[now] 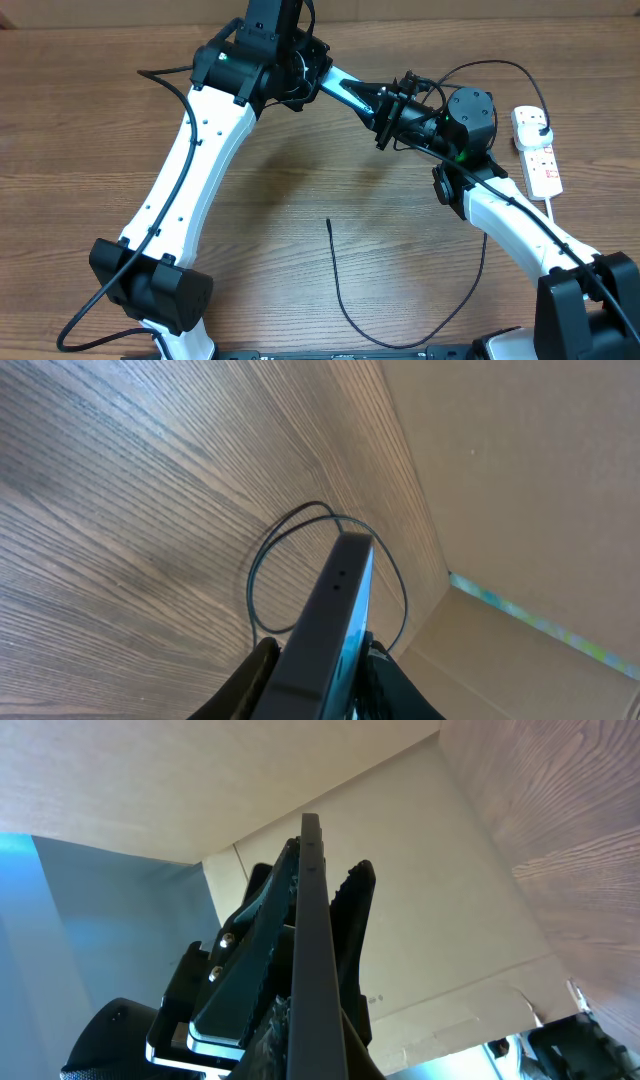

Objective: Plug charger to phone and switch on socket

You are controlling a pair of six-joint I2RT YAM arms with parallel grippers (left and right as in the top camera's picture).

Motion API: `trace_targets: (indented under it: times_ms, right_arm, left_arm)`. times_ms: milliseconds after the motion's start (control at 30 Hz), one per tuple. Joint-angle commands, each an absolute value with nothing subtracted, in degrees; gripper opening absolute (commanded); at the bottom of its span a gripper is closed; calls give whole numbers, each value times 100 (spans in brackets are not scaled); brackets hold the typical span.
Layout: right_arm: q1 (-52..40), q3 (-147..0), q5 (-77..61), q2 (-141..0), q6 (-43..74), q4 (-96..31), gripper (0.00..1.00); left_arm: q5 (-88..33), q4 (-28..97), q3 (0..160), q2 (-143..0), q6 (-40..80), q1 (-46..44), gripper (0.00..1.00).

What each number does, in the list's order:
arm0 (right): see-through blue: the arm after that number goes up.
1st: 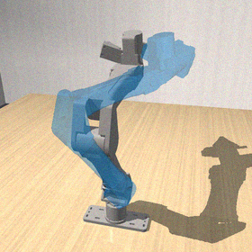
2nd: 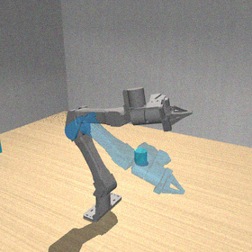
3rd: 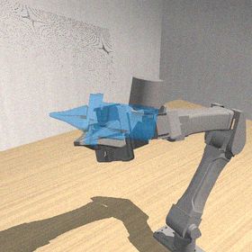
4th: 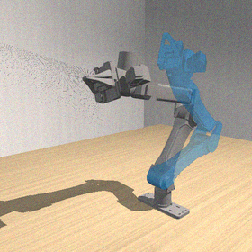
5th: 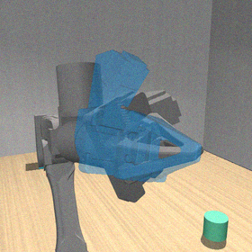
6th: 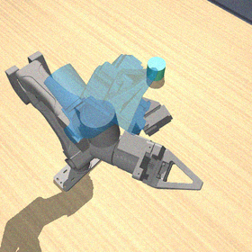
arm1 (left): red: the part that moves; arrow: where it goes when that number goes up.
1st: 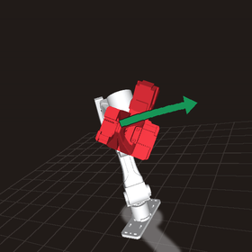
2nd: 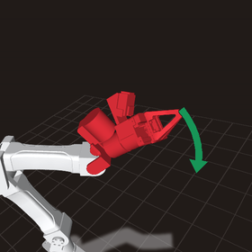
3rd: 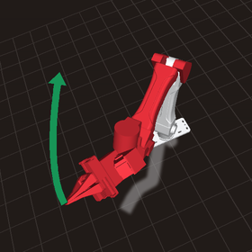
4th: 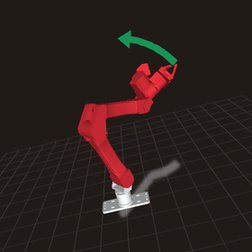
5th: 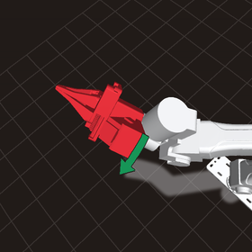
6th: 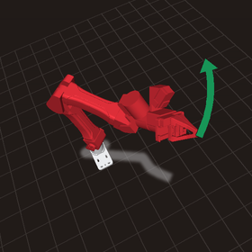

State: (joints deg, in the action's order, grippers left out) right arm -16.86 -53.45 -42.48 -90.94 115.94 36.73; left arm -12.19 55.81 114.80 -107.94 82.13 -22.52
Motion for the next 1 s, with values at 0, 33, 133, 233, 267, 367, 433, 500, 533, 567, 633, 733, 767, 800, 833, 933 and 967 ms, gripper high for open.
trace_targets:
  times_ms: [0,33,133,233,267,367,433,500,533,567,633,733,767,800,833,933,967]
  right_arm:
    - [-1699,-5474,-4248,-9024,12385,3852,4]
    - [-1699,-5474,-4248,-9024,12385,3850,4]
    - [-1699,-5474,-4246,-9024,12385,3850,4]
    - [-1697,-5474,-4224,-9024,12385,3826,4]
    - [-1697,-5472,-4200,-9024,12385,3806,4]
    - [-1697,-5472,-4132,-9024,12385,3697,4]
    - [-1697,-5472,-4139,-9024,12385,3699,4]
    - [-1697,-5472,-4139,-9024,12385,3697,4]
    - [-1697,-5472,-4141,-9024,12385,3699,4]
    - [-1697,-5472,-4150,-9024,12385,3699,4]
    - [-1697,-5472,-4165,-9024,12385,3697,4]
    - [-1697,-5472,-4167,-9024,12385,3697,4]
    - [-1697,-5472,-4169,-9024,12385,3697,4]
    - [-1697,-5472,-4167,-9024,12385,3697,4]
    - [-1697,-5472,-4169,-9024,12385,3697,4]
    - [-1697,-5472,-4206,-9024,12385,3697,4]
    - [-1697,-5472,-4206,-9024,12385,3693,4]
  left_arm:
    - [-1098,5819,11522,-10940,8276,-2296,4]
    - [-1098,5819,11522,-10940,8276,-2294,7]
    - [-1098,5815,11522,-10940,8276,-2294,37]
    - [-1100,5806,11522,-10938,8276,-2294,100]
    - [-1103,5802,11522,-10940,8276,-2294,100]
    - [-1100,5800,11522,-10940,8276,-2290,100]
    - [-1092,5798,11522,-10938,8276,-2287,100]
    - [-1009,5795,11522,-10940,8276,-2283,100]
    - [-878,5795,11522,-10940,8276,-2283,100]
    - [-803,5795,11522,-10940,8276,-2281,100]
    - [-624,5798,11522,-10938,8276,-2259,100]
    - [-582,5800,11522,-10938,8276,-2165,100]
    - [-582,5800,11522,-10938,8274,-2145,100]
    - [-582,5804,11522,-10938,8274,-2106,95]
    - [-582,5802,11522,-10938,8274,-2095,91]
    - [-578,5798,11522,-10938,8276,-2097,82]
    - [-578,5798,11522,-10938,8276,-2097,78]
